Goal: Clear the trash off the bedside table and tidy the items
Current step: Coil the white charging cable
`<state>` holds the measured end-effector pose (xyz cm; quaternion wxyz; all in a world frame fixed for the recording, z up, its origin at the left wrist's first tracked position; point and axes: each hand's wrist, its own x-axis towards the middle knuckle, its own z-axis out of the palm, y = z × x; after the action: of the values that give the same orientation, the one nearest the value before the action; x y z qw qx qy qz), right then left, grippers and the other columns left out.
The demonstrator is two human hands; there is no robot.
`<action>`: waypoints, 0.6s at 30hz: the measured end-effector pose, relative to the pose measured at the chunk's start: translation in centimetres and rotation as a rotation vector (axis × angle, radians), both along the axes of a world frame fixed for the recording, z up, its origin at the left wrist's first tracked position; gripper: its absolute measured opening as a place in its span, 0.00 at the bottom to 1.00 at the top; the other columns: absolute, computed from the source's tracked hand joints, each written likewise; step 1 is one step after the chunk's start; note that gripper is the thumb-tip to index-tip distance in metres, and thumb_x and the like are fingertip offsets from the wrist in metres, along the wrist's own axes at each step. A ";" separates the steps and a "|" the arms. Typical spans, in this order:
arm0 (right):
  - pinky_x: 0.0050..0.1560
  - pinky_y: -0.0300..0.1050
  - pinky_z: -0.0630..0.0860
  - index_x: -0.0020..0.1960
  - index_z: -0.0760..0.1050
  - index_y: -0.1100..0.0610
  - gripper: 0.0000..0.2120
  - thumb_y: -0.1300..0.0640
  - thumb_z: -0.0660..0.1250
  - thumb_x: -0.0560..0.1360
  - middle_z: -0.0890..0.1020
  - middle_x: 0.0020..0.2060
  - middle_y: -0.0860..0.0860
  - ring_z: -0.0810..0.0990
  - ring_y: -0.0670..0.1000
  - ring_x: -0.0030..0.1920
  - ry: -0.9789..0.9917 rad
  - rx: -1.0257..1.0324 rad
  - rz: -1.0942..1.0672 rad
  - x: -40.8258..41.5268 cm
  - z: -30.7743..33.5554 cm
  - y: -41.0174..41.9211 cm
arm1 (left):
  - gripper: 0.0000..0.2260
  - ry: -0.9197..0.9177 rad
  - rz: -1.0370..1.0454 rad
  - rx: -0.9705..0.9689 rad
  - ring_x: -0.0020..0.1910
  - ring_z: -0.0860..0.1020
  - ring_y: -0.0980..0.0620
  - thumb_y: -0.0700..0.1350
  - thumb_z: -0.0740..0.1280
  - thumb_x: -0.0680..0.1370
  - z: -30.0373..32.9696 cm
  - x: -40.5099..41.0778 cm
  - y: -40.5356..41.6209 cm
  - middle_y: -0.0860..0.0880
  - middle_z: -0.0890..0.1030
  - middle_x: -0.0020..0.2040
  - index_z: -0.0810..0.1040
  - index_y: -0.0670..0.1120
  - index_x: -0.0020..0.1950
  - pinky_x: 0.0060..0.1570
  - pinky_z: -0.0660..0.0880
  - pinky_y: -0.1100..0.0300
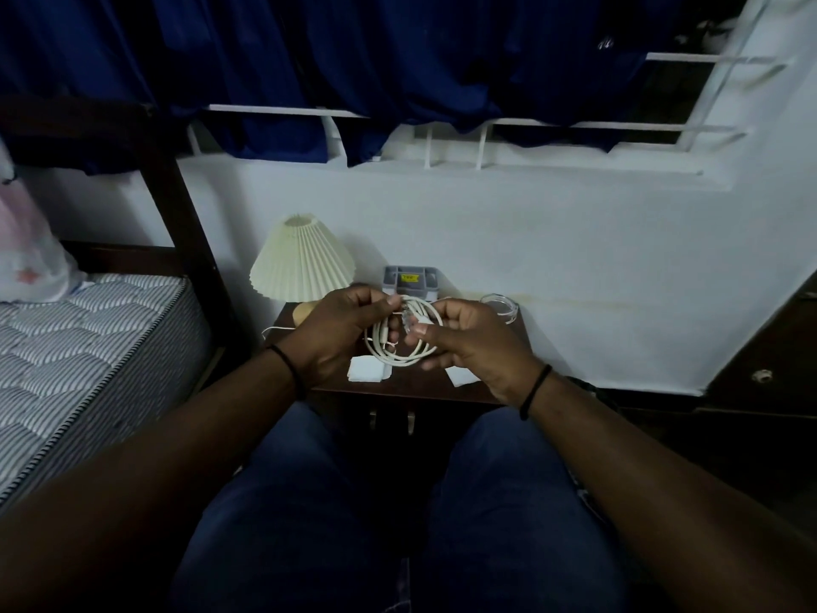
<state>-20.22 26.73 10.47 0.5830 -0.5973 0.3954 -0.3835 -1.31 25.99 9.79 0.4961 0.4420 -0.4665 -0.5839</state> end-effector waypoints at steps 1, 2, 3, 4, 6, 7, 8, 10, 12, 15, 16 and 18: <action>0.42 0.47 0.83 0.60 0.77 0.66 0.13 0.63 0.69 0.77 0.84 0.50 0.63 0.84 0.57 0.48 0.001 0.001 -0.010 0.0 0.0 0.0 | 0.07 -0.049 -0.005 -0.003 0.30 0.79 0.50 0.42 0.68 0.78 -0.1 0.1 -0.1 0.40 0.79 0.38 0.76 0.37 0.49 0.32 0.78 0.58; 0.41 0.46 0.83 0.60 0.77 0.66 0.13 0.62 0.69 0.77 0.84 0.50 0.64 0.84 0.57 0.48 0.004 0.002 -0.023 0.0 -0.1 0.0 | 0.06 -0.103 -0.007 -0.005 0.31 0.80 0.50 0.42 0.69 0.78 -0.2 0.2 -0.1 0.41 0.80 0.38 0.77 0.39 0.47 0.33 0.78 0.57; 0.39 0.45 0.83 0.60 0.77 0.66 0.13 0.62 0.69 0.77 0.84 0.50 0.64 0.84 0.57 0.48 0.008 0.004 -0.036 0.0 -0.1 -0.1 | 0.05 -0.150 -0.004 -0.003 0.31 0.80 0.49 0.42 0.70 0.77 -0.3 0.3 -0.1 0.43 0.81 0.37 0.78 0.41 0.45 0.33 0.79 0.56; 0.38 0.44 0.83 0.60 0.77 0.67 0.13 0.62 0.69 0.77 0.84 0.50 0.65 0.83 0.58 0.48 0.012 0.009 -0.049 0.0 -0.1 -0.1 | 0.04 -0.181 -0.001 0.001 0.32 0.80 0.49 0.42 0.70 0.77 -0.4 0.4 -0.2 0.44 0.82 0.37 0.80 0.42 0.44 0.33 0.79 0.56; 0.36 0.43 0.82 0.60 0.76 0.68 0.13 0.62 0.68 0.78 0.84 0.48 0.65 0.82 0.59 0.46 0.020 0.019 -0.064 -0.1 -0.1 -0.1 | 0.04 -0.196 0.002 0.020 0.31 0.80 0.50 0.40 0.70 0.77 -0.6 0.4 -0.1 0.45 0.82 0.35 0.80 0.43 0.42 0.32 0.80 0.57; 0.36 0.43 0.82 0.60 0.76 0.69 0.13 0.62 0.68 0.78 0.83 0.48 0.65 0.81 0.60 0.46 0.022 0.023 -0.069 -0.1 -0.2 -0.1 | 0.05 -0.193 0.001 0.033 0.30 0.79 0.50 0.40 0.69 0.77 -0.6 0.3 -0.1 0.45 0.82 0.34 0.80 0.43 0.41 0.31 0.80 0.57; 0.36 0.43 0.82 0.60 0.76 0.69 0.13 0.62 0.68 0.78 0.83 0.47 0.64 0.81 0.60 0.45 0.024 0.028 -0.074 -0.1 -0.3 -0.1 | 0.06 -0.184 0.000 0.044 0.29 0.79 0.51 0.39 0.69 0.77 -0.6 0.2 0.0 0.46 0.82 0.33 0.80 0.43 0.40 0.30 0.79 0.58; 0.37 0.44 0.82 0.59 0.77 0.68 0.13 0.63 0.68 0.78 0.83 0.48 0.64 0.82 0.59 0.46 0.032 0.040 -0.085 -0.1 -0.4 -0.1 | 0.05 -0.147 0.003 0.064 0.29 0.80 0.51 0.38 0.69 0.77 -0.7 0.1 0.0 0.46 0.82 0.33 0.80 0.42 0.41 0.30 0.79 0.58; 0.37 0.45 0.83 0.58 0.78 0.67 0.12 0.63 0.68 0.78 0.84 0.48 0.64 0.82 0.58 0.45 0.037 0.041 -0.097 -0.2 -0.5 -0.2 | 0.03 -0.095 0.011 0.088 0.30 0.81 0.51 0.38 0.68 0.78 -0.6 0.1 0.0 0.46 0.83 0.35 0.80 0.41 0.44 0.32 0.80 0.58; 0.35 0.43 0.83 0.56 0.79 0.66 0.09 0.64 0.68 0.77 0.84 0.47 0.65 0.83 0.54 0.41 0.019 0.033 -0.115 -0.4 -0.8 -0.3 | 0.06 -0.030 -0.002 0.141 0.34 0.82 0.49 0.43 0.67 0.79 -0.5 0.6 -0.3 0.45 0.84 0.39 0.81 0.42 0.47 0.34 0.81 0.57; 0.35 0.42 0.83 0.55 0.79 0.65 0.08 0.64 0.68 0.78 0.84 0.46 0.64 0.83 0.53 0.39 0.011 0.034 -0.122 -0.4 -0.8 -0.4 | 0.08 -0.043 -0.018 0.165 0.34 0.82 0.49 0.47 0.67 0.80 -0.4 0.8 -0.3 0.45 0.84 0.39 0.81 0.43 0.48 0.33 0.81 0.56; 0.35 0.42 0.83 0.54 0.79 0.64 0.06 0.64 0.68 0.78 0.84 0.45 0.62 0.82 0.50 0.36 0.001 0.042 -0.142 -0.4 -1.0 -0.6 | 0.13 -0.137 -0.064 0.222 0.34 0.83 0.49 0.53 0.65 0.80 -0.3 1.3 -0.4 0.45 0.84 0.39 0.82 0.45 0.49 0.34 0.81 0.55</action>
<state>-20.62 26.15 9.49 0.5664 -0.5556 0.4449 -0.4154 0.02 25.63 9.54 0.3923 0.5178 -0.4457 -0.6160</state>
